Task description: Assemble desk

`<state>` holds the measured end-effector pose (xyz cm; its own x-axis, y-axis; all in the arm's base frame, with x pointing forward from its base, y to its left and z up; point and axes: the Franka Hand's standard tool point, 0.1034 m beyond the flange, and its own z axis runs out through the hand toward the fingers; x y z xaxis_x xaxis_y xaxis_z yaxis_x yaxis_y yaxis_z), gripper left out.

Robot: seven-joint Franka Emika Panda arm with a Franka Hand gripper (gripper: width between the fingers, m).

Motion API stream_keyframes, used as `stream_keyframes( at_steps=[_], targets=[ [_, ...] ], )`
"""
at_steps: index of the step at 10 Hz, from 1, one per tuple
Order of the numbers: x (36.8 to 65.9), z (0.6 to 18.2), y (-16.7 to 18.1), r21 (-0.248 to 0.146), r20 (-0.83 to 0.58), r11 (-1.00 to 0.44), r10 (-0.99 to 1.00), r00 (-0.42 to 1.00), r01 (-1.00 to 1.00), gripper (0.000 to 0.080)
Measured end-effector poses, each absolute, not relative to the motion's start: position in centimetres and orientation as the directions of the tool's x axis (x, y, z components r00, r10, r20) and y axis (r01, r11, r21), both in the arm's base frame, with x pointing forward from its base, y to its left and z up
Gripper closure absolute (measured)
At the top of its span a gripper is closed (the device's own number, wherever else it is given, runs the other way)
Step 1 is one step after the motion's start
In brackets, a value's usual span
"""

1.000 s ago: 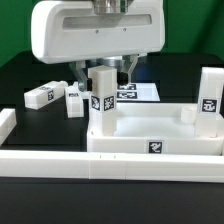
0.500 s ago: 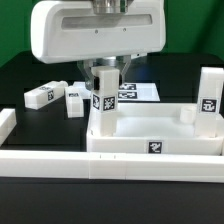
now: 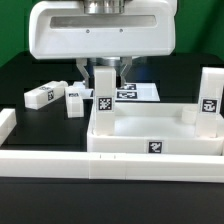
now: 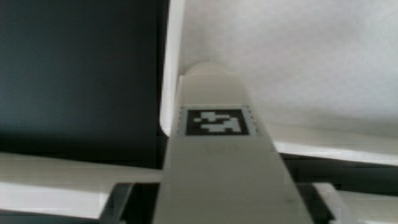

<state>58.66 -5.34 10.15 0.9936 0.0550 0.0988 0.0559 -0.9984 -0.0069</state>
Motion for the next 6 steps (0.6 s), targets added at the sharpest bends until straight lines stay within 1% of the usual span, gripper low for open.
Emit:
stream_keyframes(
  at_steps=[3,6],
  targets=[
    [58.62,10.10,-5.50,-0.045,0.094,-0.956,-0.293,0.952,-0.290,0.0509],
    [58.71,10.11,-5.49,-0.073,0.087,-0.820,-0.572,0.816,-0.567,0.0509]
  ],
)
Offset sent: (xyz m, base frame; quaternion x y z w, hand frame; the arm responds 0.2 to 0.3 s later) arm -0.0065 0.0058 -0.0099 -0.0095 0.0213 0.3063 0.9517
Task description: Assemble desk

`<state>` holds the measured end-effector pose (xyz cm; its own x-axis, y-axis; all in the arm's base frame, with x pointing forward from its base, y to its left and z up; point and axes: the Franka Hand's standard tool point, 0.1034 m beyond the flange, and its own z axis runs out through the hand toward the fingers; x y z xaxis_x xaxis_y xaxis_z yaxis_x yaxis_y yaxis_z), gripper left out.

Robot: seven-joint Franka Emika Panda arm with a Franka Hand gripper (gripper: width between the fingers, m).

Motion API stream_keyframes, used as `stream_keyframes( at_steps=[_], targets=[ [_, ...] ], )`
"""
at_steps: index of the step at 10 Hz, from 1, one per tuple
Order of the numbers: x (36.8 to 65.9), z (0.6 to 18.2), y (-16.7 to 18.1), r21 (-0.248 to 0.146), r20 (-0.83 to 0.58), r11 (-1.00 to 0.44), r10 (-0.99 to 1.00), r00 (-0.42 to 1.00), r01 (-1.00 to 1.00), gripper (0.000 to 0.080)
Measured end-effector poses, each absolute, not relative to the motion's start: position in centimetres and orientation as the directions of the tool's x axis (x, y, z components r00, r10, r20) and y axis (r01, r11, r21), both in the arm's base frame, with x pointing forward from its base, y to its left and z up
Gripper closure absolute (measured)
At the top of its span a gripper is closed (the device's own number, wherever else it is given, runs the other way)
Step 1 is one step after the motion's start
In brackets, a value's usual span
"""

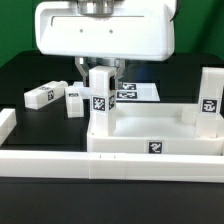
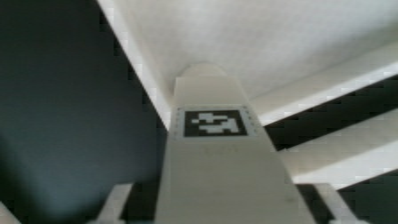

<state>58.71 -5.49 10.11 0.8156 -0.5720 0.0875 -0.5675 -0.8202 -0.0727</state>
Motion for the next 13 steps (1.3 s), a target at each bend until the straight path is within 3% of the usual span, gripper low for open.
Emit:
stream_keyframes(
  at_steps=[3,4,5,6,7,10,13],
  targets=[
    [58.74,10.14,-5.66,-0.097,0.070,-0.720,-0.693,0.717,-0.687,0.0509],
    [58.75,10.13,-5.58,-0.104,0.064,-0.700,-0.714,0.697,-0.707,0.0448],
    [58.75,10.13,-5.51,-0.101,0.069,-0.739,-0.674,0.736,-0.667,0.0312],
    [58.76,10.13,-5.47,-0.103,0.069,-0.740,-0.672,0.738,-0.664,0.0312],
    [58.72,10.09,-5.47,-0.098,0.076,-0.784,-0.620,0.781,-0.613,0.0186],
    [58.71,10.06,-5.41,-0.069,0.103,-0.939,-0.342,0.934,-0.336,0.0152],
    [58.68,10.00,-5.02,-0.045,0.114,-0.991,-0.134,0.984,-0.129,0.0151]
  ],
)
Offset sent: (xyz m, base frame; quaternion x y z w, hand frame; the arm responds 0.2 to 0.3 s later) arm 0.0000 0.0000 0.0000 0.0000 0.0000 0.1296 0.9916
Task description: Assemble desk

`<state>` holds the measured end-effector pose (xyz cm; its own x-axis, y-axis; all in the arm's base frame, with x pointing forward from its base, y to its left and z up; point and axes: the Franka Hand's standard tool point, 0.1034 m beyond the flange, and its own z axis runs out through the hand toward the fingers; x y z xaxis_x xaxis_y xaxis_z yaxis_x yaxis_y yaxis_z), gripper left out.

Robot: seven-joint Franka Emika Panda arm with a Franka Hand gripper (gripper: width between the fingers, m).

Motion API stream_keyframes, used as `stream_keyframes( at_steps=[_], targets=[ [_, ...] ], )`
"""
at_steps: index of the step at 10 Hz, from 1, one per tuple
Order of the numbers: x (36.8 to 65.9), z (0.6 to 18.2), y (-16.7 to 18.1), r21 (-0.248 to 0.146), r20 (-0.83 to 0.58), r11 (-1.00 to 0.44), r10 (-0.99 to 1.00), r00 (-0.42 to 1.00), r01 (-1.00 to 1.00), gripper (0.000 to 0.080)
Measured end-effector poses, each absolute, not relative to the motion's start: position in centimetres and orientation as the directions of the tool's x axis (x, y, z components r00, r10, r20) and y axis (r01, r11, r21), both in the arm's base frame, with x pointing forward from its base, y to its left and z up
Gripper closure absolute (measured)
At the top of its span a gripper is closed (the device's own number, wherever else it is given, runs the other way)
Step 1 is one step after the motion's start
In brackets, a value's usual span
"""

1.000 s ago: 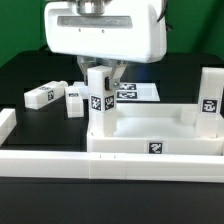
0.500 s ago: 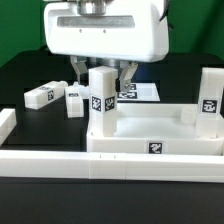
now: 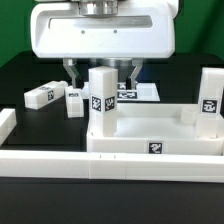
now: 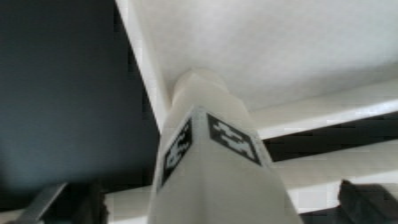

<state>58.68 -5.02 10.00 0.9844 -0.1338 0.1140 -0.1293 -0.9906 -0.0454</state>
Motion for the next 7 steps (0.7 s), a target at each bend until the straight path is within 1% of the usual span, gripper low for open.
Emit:
stream_keyframes(
  at_steps=[3,5,7],
  targets=[
    [58.70,10.01,-4.93,-0.012,0.119,-0.996,0.090,0.989,0.092,0.0151],
    [58.69,10.01,-4.91,0.012,0.115,-0.975,0.220,0.969,0.220,0.0151],
    [58.68,10.01,-5.02,0.027,0.111,-0.945,0.328,0.938,0.327,0.0151]
  ],
)
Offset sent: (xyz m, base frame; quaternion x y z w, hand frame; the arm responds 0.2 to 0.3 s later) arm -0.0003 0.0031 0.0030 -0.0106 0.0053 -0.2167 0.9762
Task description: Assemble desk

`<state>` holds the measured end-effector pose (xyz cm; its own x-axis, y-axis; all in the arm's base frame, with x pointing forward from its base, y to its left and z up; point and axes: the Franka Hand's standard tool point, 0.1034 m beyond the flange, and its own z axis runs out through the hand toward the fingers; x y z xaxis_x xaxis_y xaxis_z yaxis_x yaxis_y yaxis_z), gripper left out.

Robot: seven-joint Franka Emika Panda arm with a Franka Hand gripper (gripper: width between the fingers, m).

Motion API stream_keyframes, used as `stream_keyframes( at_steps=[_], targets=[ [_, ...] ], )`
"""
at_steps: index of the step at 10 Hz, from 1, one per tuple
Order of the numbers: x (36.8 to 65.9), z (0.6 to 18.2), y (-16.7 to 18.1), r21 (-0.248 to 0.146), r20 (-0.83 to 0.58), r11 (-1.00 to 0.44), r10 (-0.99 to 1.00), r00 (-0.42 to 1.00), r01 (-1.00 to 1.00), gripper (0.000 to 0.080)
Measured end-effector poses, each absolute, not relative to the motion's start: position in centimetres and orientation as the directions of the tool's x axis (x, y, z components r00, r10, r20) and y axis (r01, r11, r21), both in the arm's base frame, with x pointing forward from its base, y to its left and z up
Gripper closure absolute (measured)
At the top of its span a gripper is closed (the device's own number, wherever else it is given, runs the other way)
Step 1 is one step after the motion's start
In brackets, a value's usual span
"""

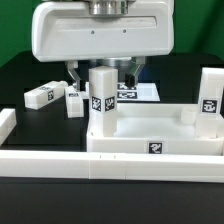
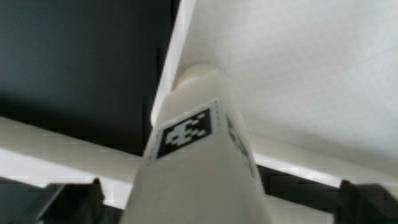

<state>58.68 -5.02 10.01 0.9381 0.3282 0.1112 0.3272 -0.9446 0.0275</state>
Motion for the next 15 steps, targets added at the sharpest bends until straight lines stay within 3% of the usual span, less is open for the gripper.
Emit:
stream_keyframes(
  at_steps=[5,7,8,9,11,15],
  targets=[
    [58.62,10.00,-5.54,0.068,0.088,-0.797,0.604,0.792,0.600,0.0151],
    [58.61,10.00,-5.54,0.067,0.088,-0.800,0.600,0.795,0.596,0.0409],
    [58.62,10.02,-5.52,0.067,0.089,-0.802,0.597,0.797,0.593,0.0409],
    [58.61,10.02,-5.53,0.065,0.090,-0.812,0.584,0.807,0.580,0.0509],
    [58.61,10.02,-5.51,0.062,0.092,-0.825,0.565,0.820,0.561,0.0509],
    [58.53,9.97,-5.58,0.021,0.106,-0.967,0.256,0.961,0.255,0.0509]
  ],
)
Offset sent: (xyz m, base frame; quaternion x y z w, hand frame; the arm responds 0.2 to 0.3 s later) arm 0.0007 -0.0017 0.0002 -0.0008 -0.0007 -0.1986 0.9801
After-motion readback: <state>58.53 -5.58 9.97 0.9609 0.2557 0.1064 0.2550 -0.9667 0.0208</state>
